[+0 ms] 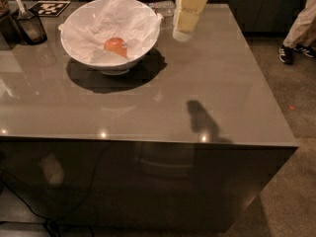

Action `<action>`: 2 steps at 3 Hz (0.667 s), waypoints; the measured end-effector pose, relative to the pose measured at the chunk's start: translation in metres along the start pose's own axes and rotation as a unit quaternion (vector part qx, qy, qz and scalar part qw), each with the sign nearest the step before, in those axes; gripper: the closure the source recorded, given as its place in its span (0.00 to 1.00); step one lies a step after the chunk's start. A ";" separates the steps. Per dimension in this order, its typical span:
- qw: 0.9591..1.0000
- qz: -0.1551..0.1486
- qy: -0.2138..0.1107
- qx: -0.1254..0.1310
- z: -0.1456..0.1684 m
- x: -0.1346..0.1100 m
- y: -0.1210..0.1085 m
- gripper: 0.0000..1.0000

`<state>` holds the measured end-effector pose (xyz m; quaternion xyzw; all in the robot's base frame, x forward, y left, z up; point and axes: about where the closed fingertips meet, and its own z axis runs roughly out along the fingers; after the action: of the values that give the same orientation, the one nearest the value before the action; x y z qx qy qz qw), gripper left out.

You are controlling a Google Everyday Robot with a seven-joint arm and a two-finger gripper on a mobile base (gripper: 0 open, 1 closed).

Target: Pick apple from white bowl

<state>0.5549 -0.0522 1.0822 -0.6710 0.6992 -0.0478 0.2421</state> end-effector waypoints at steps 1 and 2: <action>1.000 0.002 -0.008 0.003 0.006 -0.001 -0.003 0.00; 0.999 0.026 -0.039 0.007 0.032 -0.037 -0.063 0.00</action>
Offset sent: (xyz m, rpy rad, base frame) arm 0.0716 0.0310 0.0135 0.1500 0.0246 -0.0196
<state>0.6250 -0.0147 1.0894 -0.6524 0.7057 -0.0204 0.2755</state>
